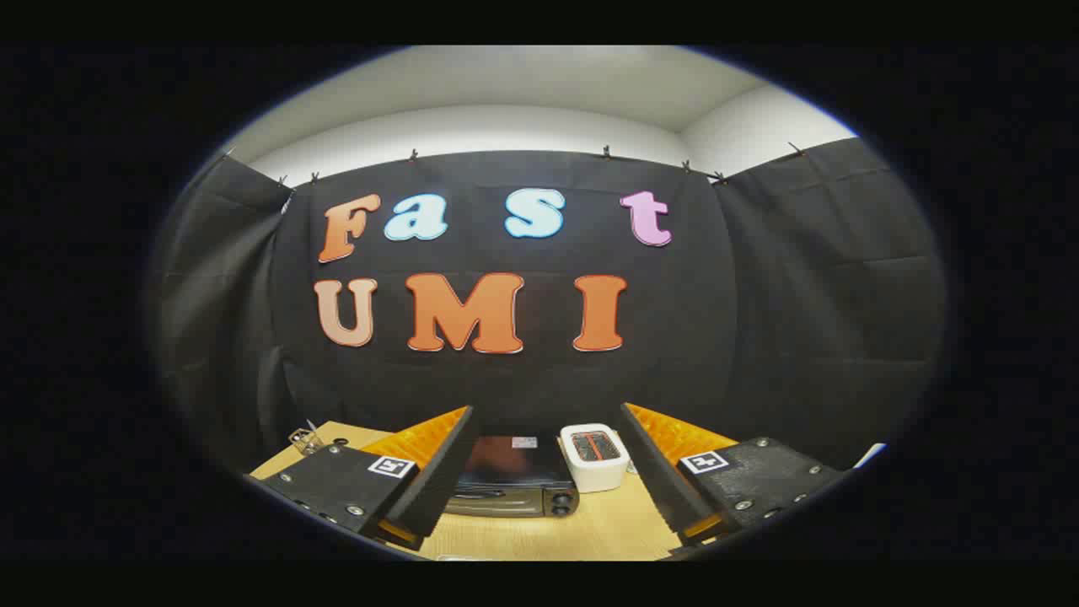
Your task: Open the toaster oven, put the food inside, and close the toaster oven door.
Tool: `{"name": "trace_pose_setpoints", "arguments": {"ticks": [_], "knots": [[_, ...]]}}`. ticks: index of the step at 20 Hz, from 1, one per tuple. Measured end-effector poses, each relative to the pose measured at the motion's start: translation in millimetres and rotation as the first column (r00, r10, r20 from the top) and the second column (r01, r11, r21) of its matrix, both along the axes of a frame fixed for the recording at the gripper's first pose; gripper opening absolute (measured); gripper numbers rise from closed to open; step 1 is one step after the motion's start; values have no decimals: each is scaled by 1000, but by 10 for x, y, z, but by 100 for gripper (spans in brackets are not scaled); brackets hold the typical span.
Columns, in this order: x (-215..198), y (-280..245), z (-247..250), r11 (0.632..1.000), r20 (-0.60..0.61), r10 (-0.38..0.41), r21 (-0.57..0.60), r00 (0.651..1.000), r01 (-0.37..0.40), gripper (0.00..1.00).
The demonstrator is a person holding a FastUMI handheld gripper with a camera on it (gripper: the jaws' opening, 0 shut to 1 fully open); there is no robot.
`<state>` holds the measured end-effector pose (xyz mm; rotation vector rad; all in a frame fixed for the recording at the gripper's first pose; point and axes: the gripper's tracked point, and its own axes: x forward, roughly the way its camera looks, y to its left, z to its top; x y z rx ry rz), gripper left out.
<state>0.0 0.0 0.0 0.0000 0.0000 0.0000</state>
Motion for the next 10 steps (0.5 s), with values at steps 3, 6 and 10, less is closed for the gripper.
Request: {"name": "trace_pose_setpoints", "arguments": {"ticks": [3,6,10], "knots": [[-15,-65,6,1000,3,-17,-4,1000,17,99],[-4,-62,-25,1000,-3,-17,8,1000,17,99],[56,2,-113,1000,-20,-2,12,1000,3,99]]}}
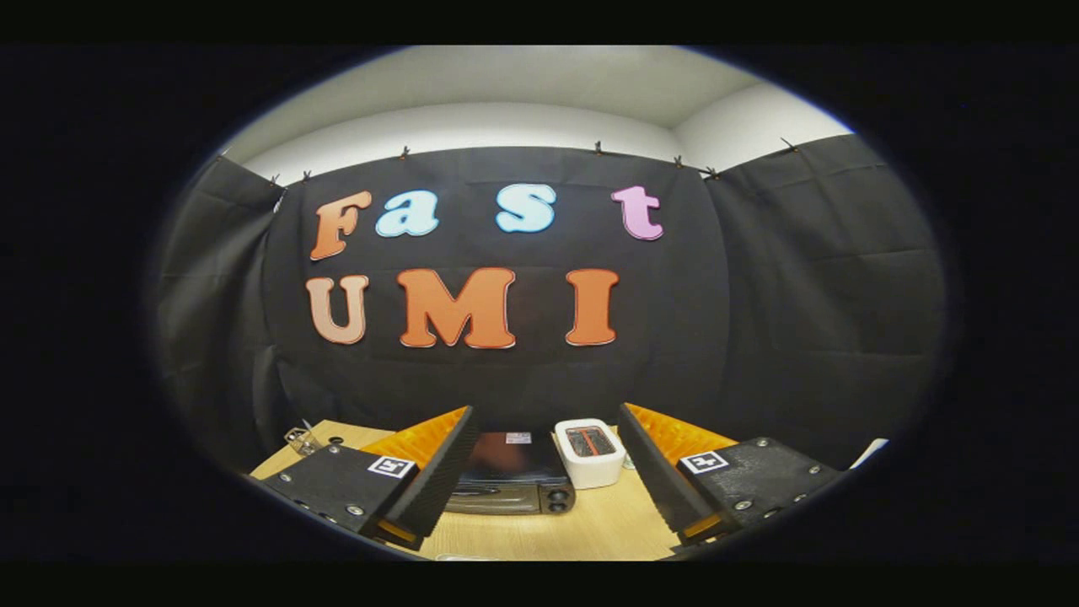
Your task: Open the toaster oven, put the food inside, and close the toaster oven door.
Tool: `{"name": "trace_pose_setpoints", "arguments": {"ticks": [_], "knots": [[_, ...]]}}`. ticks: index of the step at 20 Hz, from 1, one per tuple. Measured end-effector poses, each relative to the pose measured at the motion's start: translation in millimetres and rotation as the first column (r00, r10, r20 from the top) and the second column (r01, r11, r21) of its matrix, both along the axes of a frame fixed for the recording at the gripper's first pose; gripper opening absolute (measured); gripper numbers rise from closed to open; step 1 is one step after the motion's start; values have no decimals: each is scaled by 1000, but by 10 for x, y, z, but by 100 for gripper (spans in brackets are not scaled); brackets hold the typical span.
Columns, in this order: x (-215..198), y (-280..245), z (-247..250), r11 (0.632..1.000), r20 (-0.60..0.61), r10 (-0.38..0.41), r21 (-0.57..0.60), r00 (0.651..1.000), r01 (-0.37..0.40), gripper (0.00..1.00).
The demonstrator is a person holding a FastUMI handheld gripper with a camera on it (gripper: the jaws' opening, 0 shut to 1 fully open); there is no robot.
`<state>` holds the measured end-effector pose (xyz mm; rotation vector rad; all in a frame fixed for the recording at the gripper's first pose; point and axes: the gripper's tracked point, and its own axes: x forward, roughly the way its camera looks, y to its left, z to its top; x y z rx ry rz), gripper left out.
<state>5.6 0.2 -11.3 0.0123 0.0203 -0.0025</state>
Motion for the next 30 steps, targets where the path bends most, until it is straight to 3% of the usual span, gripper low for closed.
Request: {"name": "trace_pose_setpoints", "arguments": {"ticks": [6,10,19,28,29,30], "knots": [[115,156,-164,999,-25,34,-15,999,-35,99],[312,378,-649,997,-98,77,12,992,-76,98],[786,1133,-2001,985,-371,166,24,913,-170,99],[1049,1437,-2582,979,-486,155,-38,860,-199,99],[1083,1449,-2505,980,-459,152,-43,875,-193,99],[1084,1446,-2586,978,-479,154,-47,864,-201,99]]}}
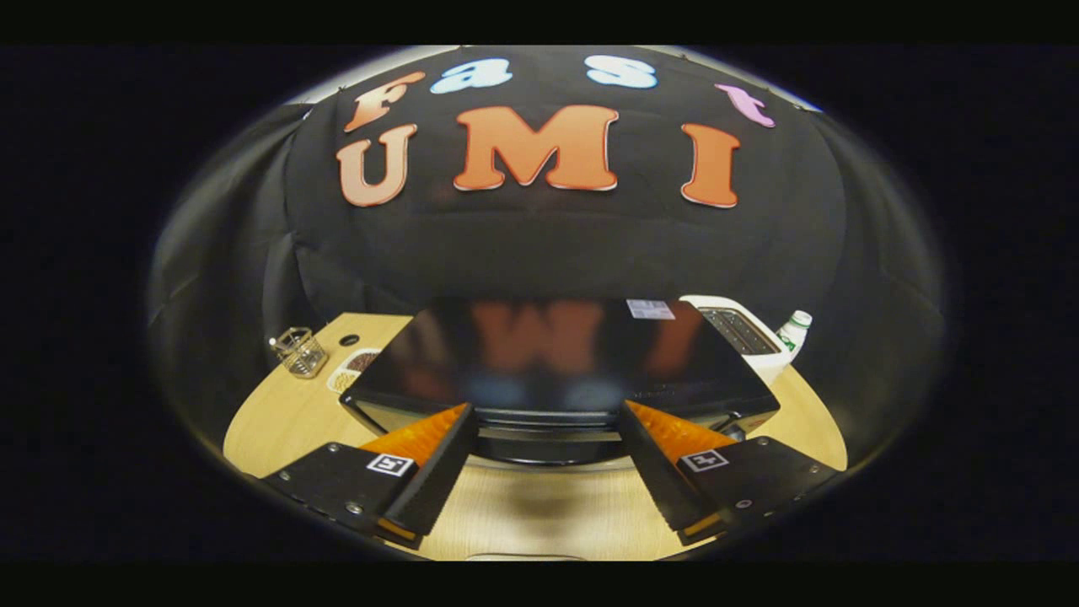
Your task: Open the toaster oven, put the food inside, and close the toaster oven door.
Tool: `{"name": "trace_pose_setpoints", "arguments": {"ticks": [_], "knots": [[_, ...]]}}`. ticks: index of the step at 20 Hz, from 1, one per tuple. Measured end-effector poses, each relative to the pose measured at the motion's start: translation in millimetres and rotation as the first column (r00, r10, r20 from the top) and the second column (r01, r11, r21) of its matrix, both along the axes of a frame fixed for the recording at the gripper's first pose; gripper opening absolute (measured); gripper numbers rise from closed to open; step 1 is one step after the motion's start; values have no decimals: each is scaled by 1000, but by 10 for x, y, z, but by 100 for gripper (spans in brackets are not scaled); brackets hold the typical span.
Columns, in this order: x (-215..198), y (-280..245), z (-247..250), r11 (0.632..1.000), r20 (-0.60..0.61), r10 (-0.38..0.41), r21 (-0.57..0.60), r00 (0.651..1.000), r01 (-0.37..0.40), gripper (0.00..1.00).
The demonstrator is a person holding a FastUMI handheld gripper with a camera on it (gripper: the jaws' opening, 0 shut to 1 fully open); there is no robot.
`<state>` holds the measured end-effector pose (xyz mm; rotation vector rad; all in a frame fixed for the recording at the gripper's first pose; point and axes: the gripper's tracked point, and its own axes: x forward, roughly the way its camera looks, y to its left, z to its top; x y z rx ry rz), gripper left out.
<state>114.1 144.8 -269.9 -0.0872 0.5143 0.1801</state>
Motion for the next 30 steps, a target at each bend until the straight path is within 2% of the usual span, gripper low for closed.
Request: {"name": "trace_pose_setpoints", "arguments": {"ticks": [4,11,17,25,30], "knots": [[-178,-23,-8,1000,-25,20,-6,999,-20,100],[-849,-142,-232,997,-41,70,-14,997,-71,100],[-1310,-232,-718,997,-155,75,3,985,-75,100],[-1497,-325,-1207,999,-263,39,18,964,-36,100],[-1532,-306,-1362,998,-305,51,-6,951,-55,100]]}}
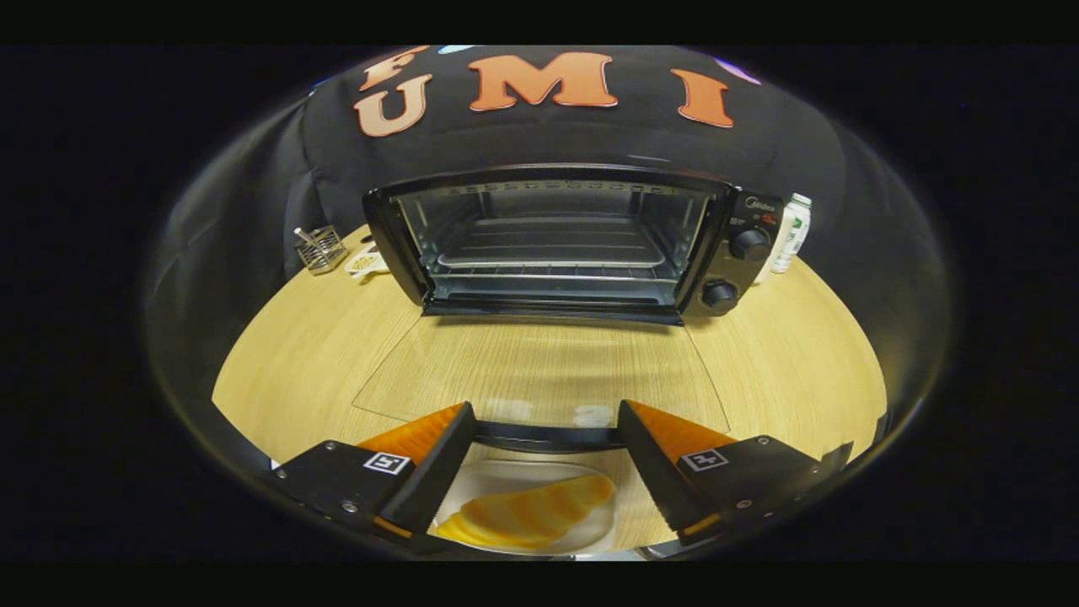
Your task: Open the toaster oven, put the food inside, and close the toaster oven door.
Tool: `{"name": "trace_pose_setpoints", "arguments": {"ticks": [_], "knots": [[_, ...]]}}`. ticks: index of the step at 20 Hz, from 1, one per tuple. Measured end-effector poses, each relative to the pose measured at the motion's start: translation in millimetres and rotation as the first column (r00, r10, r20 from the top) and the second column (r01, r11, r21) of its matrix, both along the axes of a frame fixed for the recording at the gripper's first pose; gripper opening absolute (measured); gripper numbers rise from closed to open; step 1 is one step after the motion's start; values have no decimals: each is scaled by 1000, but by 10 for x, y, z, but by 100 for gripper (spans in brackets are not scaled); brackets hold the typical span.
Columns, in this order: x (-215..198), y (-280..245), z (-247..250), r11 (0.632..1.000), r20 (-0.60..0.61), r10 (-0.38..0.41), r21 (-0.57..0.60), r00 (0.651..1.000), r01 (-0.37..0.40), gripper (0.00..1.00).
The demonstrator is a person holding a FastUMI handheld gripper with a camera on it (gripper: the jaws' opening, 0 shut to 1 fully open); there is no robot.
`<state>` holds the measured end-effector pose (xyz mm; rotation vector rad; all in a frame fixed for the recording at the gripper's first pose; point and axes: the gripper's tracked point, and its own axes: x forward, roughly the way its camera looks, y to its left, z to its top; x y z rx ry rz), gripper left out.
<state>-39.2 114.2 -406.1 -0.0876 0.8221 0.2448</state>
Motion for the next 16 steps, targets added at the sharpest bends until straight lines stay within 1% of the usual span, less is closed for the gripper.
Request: {"name": "trace_pose_setpoints", "arguments": {"ticks": [4,6,8,10,11,12,14,16], "knots": [[4,-24,-89,1000,-20,-27,3,999,27,100],[24,-51,-162,999,-19,-33,-24,999,33,100],[-11,-75,-202,997,-40,-68,-32,997,66,100],[-24,-79,-148,994,-27,-102,-34,994,101,99],[-102,-88,-144,992,-48,-123,-37,991,121,100],[-171,-91,-101,989,-43,-143,-36,989,141,99],[-404,-80,-102,984,-85,-177,-28,980,175,100],[-631,-106,-147,977,-96,-214,-37,972,211,99]]}}
